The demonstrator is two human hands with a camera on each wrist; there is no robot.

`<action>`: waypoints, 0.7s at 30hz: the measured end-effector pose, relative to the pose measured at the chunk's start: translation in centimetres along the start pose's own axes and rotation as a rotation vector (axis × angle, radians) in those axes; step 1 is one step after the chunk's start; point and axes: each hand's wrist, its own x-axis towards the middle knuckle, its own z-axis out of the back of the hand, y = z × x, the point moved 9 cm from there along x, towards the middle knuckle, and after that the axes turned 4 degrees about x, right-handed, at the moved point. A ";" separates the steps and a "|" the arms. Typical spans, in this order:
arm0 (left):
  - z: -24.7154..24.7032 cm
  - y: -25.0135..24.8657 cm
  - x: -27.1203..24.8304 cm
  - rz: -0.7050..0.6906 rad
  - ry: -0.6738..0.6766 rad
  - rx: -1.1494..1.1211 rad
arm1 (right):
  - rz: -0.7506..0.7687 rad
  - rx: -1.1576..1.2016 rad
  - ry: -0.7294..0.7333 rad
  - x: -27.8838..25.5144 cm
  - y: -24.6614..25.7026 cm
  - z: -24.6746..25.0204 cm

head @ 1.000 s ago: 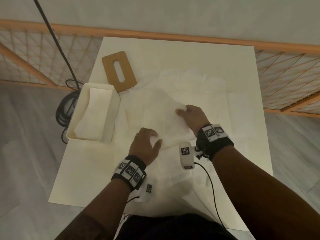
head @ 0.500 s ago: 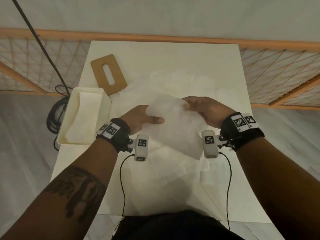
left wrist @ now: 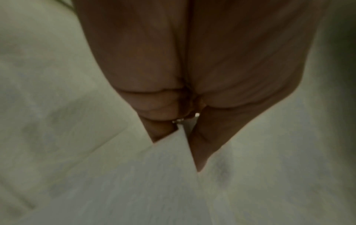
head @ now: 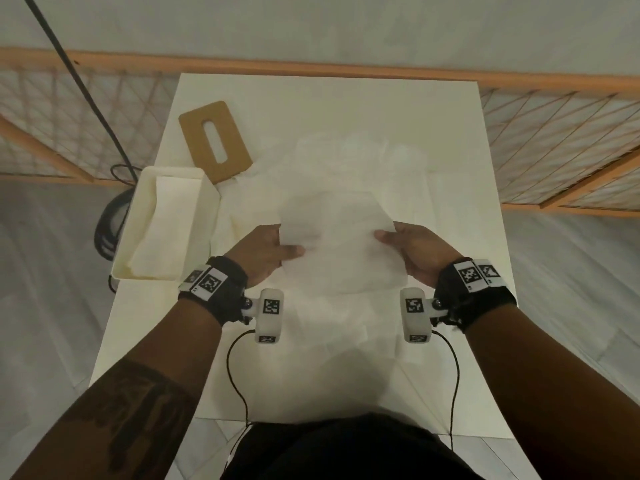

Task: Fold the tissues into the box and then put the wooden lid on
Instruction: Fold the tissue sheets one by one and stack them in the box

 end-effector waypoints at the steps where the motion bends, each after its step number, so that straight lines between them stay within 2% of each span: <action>1: 0.4 -0.2 -0.1 0.003 0.008 0.078 | 0.009 -0.007 -0.007 0.0 0.0 0.2; 4: 1.2 -0.8 -0.3 0.020 -0.014 0.269 | 0.066 -0.016 -0.069 -0.2 0.6 1.1; 7: 1.5 -1.2 -0.1 0.018 -0.053 0.334 | 0.105 -0.024 -0.087 -0.6 0.5 1.2; 10: 1.2 -1.0 -0.7 0.018 -0.096 0.248 | 0.101 -0.058 -0.086 -1.2 0.4 1.1; 13: 0.2 0.0 -1.3 0.004 -0.016 0.121 | 0.039 0.010 -0.067 -1.8 -0.2 1.3; 18: -1.9 2.0 -2.8 0.062 0.167 -0.075 | -0.074 0.135 -0.055 -2.3 -1.6 1.9; 21: -3.0 3.8 -3.4 0.116 0.144 -0.124 | 0.012 -0.163 -0.144 -2.8 -1.9 2.5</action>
